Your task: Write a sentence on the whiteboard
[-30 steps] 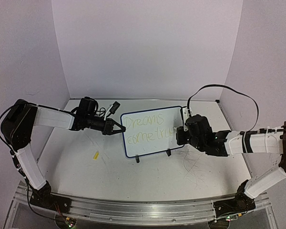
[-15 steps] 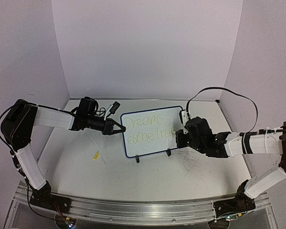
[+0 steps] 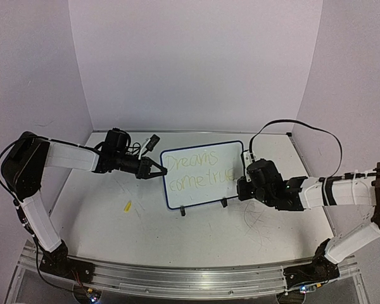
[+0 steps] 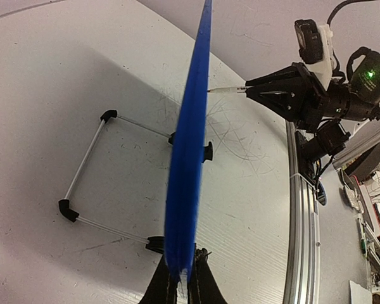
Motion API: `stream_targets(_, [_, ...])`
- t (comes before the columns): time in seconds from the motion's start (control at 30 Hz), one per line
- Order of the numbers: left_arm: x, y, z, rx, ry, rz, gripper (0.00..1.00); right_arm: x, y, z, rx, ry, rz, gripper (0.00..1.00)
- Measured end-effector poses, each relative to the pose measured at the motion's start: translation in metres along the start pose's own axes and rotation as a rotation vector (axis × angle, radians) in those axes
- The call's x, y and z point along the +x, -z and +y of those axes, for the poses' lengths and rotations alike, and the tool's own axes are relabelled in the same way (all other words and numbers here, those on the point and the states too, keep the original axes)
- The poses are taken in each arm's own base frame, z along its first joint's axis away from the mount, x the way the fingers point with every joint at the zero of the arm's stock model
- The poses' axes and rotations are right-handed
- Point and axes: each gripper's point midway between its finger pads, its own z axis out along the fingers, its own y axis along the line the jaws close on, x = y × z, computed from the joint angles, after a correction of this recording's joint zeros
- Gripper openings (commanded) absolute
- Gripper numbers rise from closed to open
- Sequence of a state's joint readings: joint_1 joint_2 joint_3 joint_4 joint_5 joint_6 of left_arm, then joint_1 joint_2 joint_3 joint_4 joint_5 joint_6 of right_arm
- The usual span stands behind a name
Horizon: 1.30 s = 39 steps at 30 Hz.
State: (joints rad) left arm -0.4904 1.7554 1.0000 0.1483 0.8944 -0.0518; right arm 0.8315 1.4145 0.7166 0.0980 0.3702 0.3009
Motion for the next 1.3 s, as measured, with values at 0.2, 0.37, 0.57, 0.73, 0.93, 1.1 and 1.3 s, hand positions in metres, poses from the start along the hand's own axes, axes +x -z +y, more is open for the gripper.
stream_targets(0.2, [0.001,0.0,0.0,-0.001,0.0,0.002,0.0,-0.025,0.023,-0.012,0.013,-0.015,-0.097,0.0])
stream_targets(0.37, [0.001,0.0,0.0,-0.001,0.0,0.002,0.0,-0.035,0.038,-0.01,-0.041,-0.044,-0.144,0.0])
stream_targets(0.57, [0.001,0.0,0.0,-0.001,0.003,0.005,0.0,-0.01,0.023,-0.009,-0.035,-0.015,-0.074,0.0])
stream_targets(0.73, [0.001,0.0,0.0,-0.001,0.002,0.005,0.0,-0.003,0.017,-0.01,-0.026,-0.006,-0.049,0.0])
stream_targets(0.93, [0.002,0.0,0.0,-0.001,0.0,0.006,0.0,-0.001,0.015,-0.012,-0.015,-0.005,-0.043,0.0])
stream_targets(1.1, [0.002,0.0,0.0,-0.001,0.0,0.006,0.0,0.007,0.008,-0.013,0.002,0.009,-0.019,0.0])
stream_targets(1.3, [0.002,0.0,0.0,-0.001,0.0,0.006,0.0,0.01,0.003,-0.018,0.036,0.015,-0.015,0.0])
